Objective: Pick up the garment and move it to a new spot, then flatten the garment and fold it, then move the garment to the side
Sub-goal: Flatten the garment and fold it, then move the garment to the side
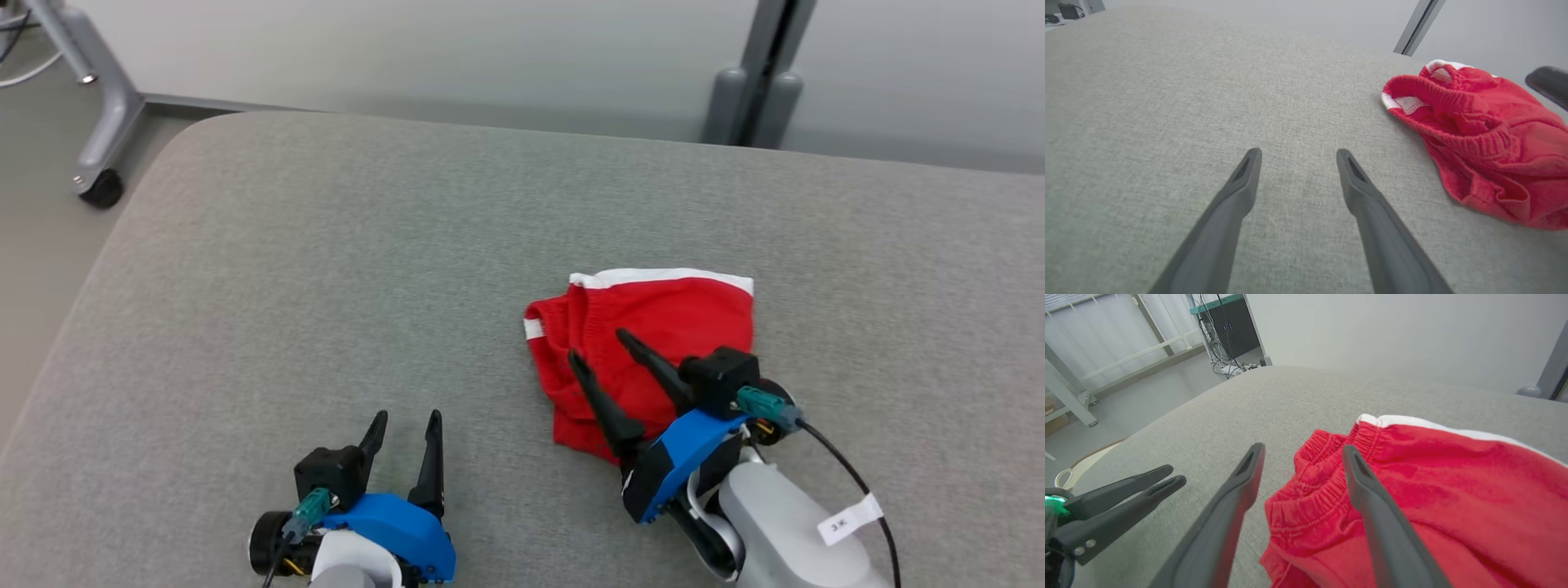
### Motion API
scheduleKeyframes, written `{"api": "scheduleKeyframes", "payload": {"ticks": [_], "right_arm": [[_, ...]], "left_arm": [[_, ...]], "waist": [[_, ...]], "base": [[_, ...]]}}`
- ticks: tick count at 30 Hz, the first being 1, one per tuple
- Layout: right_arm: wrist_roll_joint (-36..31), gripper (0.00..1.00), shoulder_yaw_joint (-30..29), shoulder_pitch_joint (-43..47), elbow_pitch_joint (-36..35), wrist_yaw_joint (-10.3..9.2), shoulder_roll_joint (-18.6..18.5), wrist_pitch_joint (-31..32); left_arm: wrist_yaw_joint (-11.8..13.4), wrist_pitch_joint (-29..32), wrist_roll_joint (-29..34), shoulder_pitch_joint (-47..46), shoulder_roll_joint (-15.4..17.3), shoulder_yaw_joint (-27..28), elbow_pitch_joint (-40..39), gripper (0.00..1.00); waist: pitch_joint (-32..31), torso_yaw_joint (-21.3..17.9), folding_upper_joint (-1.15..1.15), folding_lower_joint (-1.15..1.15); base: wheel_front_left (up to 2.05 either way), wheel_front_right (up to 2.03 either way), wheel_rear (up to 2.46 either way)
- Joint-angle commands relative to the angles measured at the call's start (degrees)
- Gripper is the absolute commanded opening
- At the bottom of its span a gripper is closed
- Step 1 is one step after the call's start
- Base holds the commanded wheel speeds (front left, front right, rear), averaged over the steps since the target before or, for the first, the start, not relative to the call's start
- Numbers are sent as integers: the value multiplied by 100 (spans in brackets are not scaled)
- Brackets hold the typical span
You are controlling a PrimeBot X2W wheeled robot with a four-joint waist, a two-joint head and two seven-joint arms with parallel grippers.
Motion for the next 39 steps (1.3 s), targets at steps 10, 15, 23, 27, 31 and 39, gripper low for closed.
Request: {"api": "scheduleKeyframes", "payload": {"ticks": [10,15,23,27,31,39], "right_arm": [[-1219,100,-2043,956,-1204,0,-147,-36],[-1616,100,-2703,1337,-1420,0,-55,-37],[-1693,100,-3154,1875,-1437,0,-3,-38],[-1561,100,-3155,2002,-1449,0,-2,-38],[-1513,100,-3143,2041,-1462,0,-3,-38],[-1658,100,-2606,1840,-1261,0,-1,-37]], "left_arm": [[217,-14,1013,-29,0,440,-861,100],[300,-13,1458,209,0,590,-1089,100],[390,-14,1719,728,0,642,-1370,100],[401,-13,1735,875,0,666,-1433,100],[373,-14,1761,905,-1,687,-1431,100],[344,-13,1696,735,0,599,-1408,100]], "waist": [[-173,-776,0,0],[-251,-975,0,0],[-445,-1108,0,0],[-489,-1116,0,0],[-514,-1112,0,0],[-412,-1019,0,0]], "base": [[0,0,0],[0,0,0],[0,0,0],[0,0,0],[0,0,0],[0,0,0]]}}
